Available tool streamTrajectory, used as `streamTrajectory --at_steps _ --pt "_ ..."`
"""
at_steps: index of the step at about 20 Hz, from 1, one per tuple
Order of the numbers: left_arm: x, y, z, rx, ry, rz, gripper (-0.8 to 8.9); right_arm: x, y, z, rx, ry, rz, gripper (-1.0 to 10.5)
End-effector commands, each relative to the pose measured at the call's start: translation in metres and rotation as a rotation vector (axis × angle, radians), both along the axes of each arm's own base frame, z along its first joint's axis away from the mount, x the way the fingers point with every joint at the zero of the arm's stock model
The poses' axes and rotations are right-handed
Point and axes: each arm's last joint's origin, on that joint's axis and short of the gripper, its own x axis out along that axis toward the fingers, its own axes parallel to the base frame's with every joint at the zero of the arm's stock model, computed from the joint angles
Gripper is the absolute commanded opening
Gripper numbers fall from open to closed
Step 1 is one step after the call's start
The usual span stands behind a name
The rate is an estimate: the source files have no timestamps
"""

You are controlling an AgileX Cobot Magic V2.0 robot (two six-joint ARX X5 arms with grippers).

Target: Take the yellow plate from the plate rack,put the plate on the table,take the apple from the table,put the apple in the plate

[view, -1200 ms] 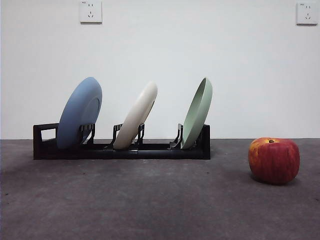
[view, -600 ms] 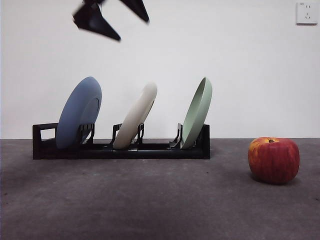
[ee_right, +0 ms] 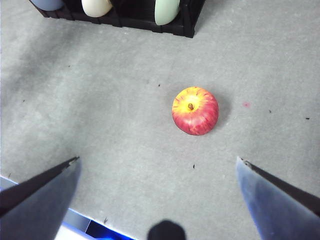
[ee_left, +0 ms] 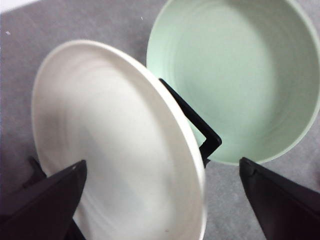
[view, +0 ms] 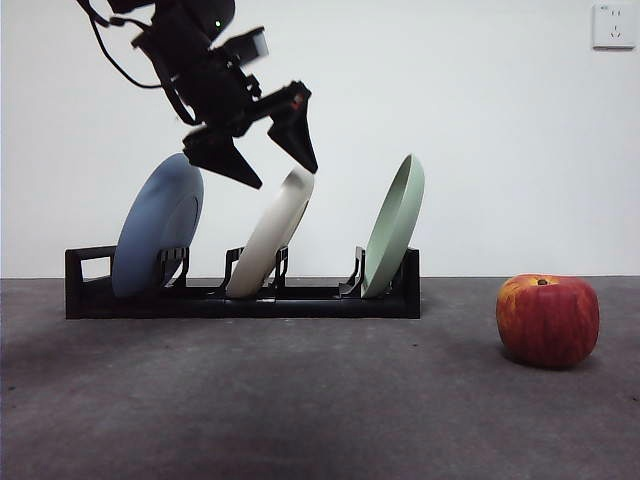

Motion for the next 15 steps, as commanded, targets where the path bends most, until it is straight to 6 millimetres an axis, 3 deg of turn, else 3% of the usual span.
streamTrajectory --at_steps 1,2,5,15 --pt "0.0033 -0.0055 -0.0099 0.009 0.009 -0.018 5.6 0.0012 0.0003 0.0011 0.0 -0.003 0.005 5.4" --pt "0.0037 -0.0062 -0.0116 0.011 0.013 -0.019 5.28 0.0021 0.0004 0.0006 0.0 0.001 0.005 5.4" --pt "0.0036 -0.0066 -0.0121 0.008 0.017 -0.024 2.12 0.0034 0.0005 0.0 -0.001 0.007 0.005 5.4" --pt "0.0012 -0.0085 -0.0121 -0.056 0.053 -0.106 1.17 0.0052 0.0007 -0.0007 -0.002 0.014 0.005 5.4"
